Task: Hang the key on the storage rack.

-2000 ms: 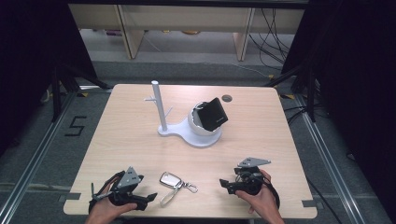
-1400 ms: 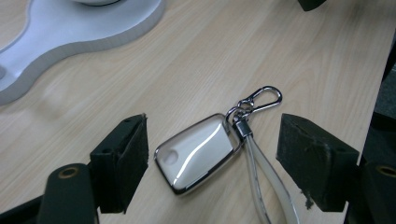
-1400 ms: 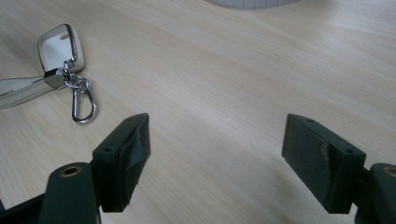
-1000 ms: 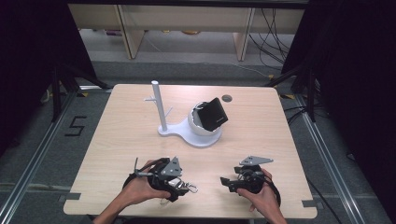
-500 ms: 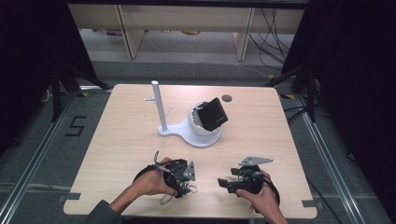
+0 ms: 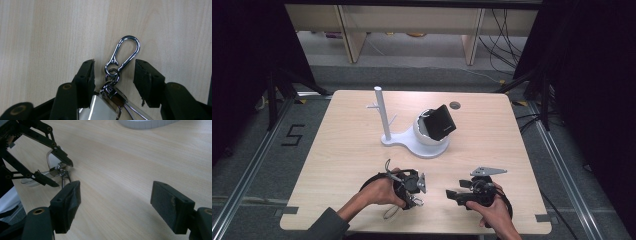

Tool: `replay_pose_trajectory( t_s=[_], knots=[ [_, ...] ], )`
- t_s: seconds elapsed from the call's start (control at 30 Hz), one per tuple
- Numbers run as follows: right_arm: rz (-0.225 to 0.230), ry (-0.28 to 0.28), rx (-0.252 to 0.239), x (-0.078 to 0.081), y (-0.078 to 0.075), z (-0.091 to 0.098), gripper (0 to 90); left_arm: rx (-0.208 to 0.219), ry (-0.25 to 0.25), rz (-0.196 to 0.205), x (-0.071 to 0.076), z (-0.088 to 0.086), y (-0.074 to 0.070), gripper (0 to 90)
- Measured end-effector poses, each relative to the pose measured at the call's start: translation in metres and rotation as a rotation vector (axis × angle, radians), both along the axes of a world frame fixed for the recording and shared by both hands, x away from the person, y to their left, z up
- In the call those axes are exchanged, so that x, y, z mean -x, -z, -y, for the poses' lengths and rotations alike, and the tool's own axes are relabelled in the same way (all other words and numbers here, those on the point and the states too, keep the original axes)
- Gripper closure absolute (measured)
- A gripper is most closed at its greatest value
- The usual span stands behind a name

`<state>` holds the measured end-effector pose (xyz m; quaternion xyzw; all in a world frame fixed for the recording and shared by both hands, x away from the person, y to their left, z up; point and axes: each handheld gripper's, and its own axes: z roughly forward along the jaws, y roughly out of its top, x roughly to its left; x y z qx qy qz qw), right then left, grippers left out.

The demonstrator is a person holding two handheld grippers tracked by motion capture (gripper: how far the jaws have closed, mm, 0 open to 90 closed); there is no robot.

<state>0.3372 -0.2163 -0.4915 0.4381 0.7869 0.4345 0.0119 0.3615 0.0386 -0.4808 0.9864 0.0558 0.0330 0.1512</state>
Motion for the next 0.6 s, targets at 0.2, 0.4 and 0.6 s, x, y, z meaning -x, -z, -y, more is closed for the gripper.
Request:
replay_pose_trajectory(
  t_s=[0.2, 0.4, 0.6],
  knots=[
    [-0.006, 0.001, 0.006, 0.000, -0.001, 0.000, 26.1, -0.013, 0.018, -0.031, -0.002, 0.004, 0.000, 59.0],
    [-0.037, 0.012, -0.012, 0.002, -0.001, -0.002, 26.1, -0.060, 0.021, -0.053, -0.001, 0.010, -0.001, 66.5],
    [-0.019, -0.002, -0.027, 0.001, 0.000, -0.002, 26.1, -0.119, 0.024, -0.070, -0.001, 0.016, -0.002, 69.4]
  ],
)
